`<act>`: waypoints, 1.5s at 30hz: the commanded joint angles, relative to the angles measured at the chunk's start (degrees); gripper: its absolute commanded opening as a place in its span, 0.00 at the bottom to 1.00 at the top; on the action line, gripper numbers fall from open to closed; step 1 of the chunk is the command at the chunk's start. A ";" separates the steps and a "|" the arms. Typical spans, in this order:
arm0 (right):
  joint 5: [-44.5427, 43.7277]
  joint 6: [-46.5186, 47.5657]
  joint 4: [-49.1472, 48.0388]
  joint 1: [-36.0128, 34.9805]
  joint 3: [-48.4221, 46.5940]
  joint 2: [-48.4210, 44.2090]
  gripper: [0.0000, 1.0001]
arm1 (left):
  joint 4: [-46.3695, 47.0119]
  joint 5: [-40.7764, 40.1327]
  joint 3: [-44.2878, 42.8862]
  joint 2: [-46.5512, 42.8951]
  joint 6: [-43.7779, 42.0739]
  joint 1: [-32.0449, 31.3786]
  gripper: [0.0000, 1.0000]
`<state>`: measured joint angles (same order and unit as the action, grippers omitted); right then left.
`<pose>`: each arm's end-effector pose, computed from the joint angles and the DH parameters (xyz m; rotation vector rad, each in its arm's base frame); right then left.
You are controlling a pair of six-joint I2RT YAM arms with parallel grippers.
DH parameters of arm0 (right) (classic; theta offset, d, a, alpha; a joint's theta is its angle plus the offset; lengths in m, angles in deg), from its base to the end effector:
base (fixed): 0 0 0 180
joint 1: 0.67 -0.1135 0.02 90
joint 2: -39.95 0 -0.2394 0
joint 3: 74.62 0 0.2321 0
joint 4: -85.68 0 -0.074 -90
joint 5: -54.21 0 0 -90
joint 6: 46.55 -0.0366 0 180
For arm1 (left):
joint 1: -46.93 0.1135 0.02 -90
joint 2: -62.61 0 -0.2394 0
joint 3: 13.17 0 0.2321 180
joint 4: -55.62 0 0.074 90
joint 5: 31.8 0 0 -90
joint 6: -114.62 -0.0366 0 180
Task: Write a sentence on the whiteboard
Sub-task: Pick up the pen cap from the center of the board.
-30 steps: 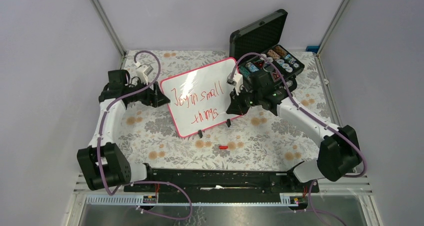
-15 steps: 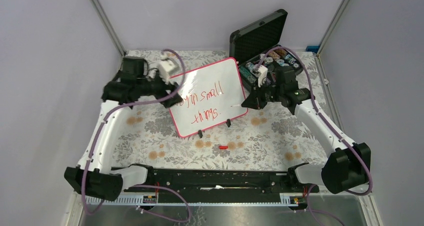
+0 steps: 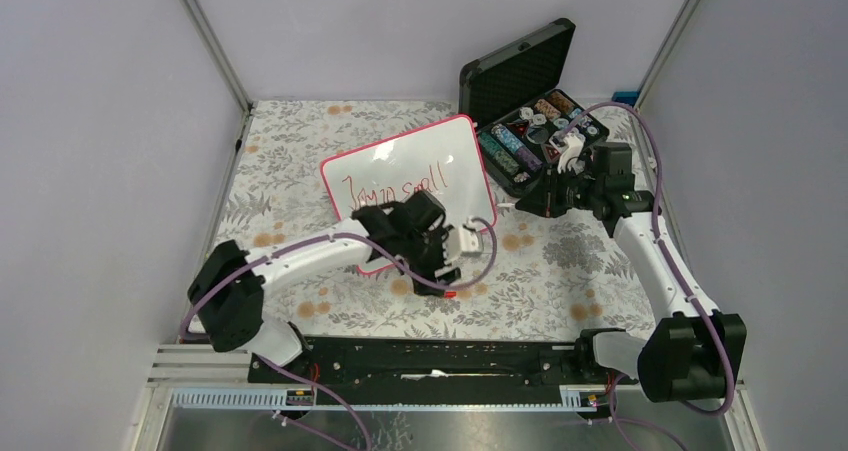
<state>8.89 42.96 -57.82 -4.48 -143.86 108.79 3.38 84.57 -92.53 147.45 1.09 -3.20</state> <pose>0.2442 0.0421 0.2794 -0.4946 2.0663 0.8938 0.1712 -0.2303 0.2395 1.6972 1.9726 -0.7648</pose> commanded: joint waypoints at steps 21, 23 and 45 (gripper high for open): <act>0.23 -0.51 -3.15 0.74 2.90 -2.74 0.00 | 24.30 -7.88 13.66 12.15 -0.89 -6.23 0.44; 0.36 -0.49 -3.20 0.75 2.95 -2.69 0.00 | 23.11 -7.83 13.64 12.74 -1.61 -6.30 0.37; 15.50 -7.86 -10.65 0.65 5.84 -2.18 0.00 | 9.15 1.19 0.05 0.11 -0.25 6.78 0.00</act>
<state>17.22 38.76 -63.85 -3.98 -139.49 107.41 14.11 81.69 -86.37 152.89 0.65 -1.43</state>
